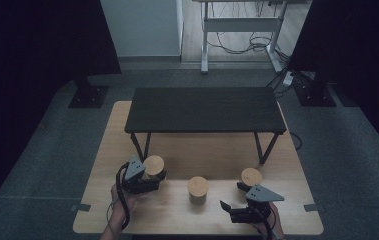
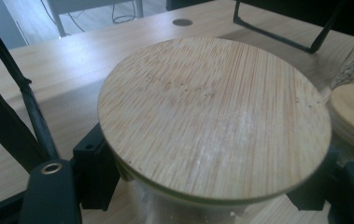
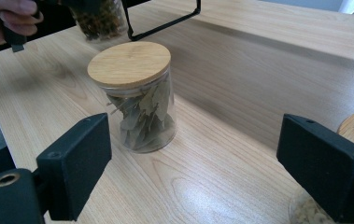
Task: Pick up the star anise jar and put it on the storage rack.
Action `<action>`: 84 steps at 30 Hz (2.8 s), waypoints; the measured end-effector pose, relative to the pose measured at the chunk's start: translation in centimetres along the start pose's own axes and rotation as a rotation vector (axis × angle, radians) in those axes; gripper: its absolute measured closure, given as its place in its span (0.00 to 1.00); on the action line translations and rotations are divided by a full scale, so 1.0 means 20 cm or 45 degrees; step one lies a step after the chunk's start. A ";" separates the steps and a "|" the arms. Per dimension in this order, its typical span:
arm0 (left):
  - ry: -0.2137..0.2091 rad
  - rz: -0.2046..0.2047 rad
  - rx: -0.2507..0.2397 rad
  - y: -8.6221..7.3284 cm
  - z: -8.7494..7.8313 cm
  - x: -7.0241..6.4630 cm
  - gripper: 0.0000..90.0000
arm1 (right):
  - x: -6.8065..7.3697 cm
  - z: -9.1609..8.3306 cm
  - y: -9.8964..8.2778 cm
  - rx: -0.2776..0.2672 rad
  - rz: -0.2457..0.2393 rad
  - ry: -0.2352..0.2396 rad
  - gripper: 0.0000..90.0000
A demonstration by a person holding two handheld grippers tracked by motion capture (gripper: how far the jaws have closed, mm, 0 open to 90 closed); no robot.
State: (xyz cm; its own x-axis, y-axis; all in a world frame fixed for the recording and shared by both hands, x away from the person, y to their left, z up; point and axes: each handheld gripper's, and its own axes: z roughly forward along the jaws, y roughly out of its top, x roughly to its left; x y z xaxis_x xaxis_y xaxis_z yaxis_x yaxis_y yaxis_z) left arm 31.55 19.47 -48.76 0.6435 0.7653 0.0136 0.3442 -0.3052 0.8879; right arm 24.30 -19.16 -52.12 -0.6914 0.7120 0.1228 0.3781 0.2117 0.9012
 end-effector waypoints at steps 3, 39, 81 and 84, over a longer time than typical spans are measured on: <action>-0.003 0.006 -0.011 0.01 -0.02 -0.01 0.28 | 0.00 0.00 0.00 0.005 -0.002 0.000 0.11; -0.026 0.084 -0.042 0.13 -0.12 -0.07 0.29 | 0.00 0.02 -0.03 0.045 -0.016 0.034 0.10; -0.056 0.077 -0.058 0.27 -0.17 -0.02 0.29 | 0.00 0.02 -0.03 0.041 -0.009 0.036 0.10; -0.056 0.083 -0.054 0.27 -0.17 -0.02 0.29 | 0.00 0.02 -0.04 0.043 -0.010 0.037 0.10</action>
State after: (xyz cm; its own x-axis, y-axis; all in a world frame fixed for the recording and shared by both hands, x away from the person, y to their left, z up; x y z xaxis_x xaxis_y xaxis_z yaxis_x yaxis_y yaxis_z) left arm 30.86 19.44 -42.31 0.6935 0.7186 0.0523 0.2720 -0.3284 0.9045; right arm 24.29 -19.15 -52.91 -0.7115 0.6909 0.1284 0.3930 0.2397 0.8878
